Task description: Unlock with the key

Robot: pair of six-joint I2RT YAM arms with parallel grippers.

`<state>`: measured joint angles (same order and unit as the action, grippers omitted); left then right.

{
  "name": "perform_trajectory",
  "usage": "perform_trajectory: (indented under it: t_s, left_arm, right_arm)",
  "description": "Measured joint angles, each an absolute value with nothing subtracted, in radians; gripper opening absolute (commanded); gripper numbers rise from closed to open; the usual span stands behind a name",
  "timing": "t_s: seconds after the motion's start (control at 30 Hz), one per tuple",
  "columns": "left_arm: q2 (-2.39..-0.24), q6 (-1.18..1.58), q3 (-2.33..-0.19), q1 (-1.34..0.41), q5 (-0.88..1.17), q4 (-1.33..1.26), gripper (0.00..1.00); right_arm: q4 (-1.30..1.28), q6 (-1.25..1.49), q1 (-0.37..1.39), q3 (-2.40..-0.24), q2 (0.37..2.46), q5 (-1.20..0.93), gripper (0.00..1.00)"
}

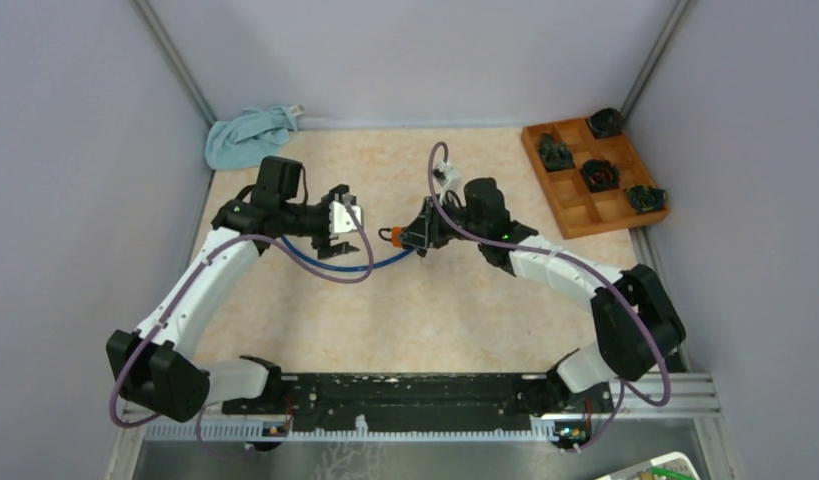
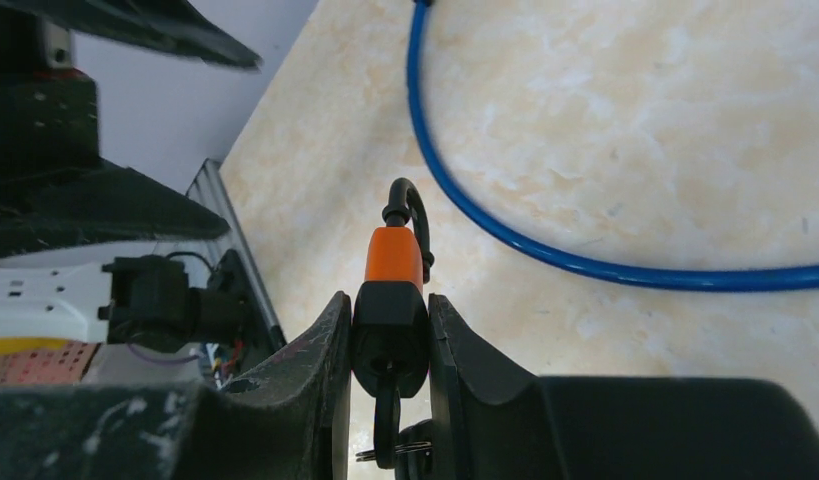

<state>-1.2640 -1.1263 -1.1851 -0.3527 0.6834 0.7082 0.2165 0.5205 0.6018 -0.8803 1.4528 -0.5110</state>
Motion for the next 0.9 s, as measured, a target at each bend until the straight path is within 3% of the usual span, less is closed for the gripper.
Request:
perform_trajectory:
  t_s: [0.37,0.7,0.9]
  left_arm:
    - [-1.303,-1.198,-1.185,-0.365,0.841,0.853,0.62]
    - [-1.300,-1.242,-1.140,-0.372,0.801,0.827,0.60]
    - [-1.218,-1.269,-0.999,-0.385,0.749,0.696,0.62]
  right_arm:
    - [0.215,0.471,0.671,-1.017,1.481,-0.640,0.00]
    - [0.212,0.474,0.678,-1.044,1.533,-0.664,0.00]
    - [0.321,0.652,0.681,-1.040,1.546,-0.674,0.00]
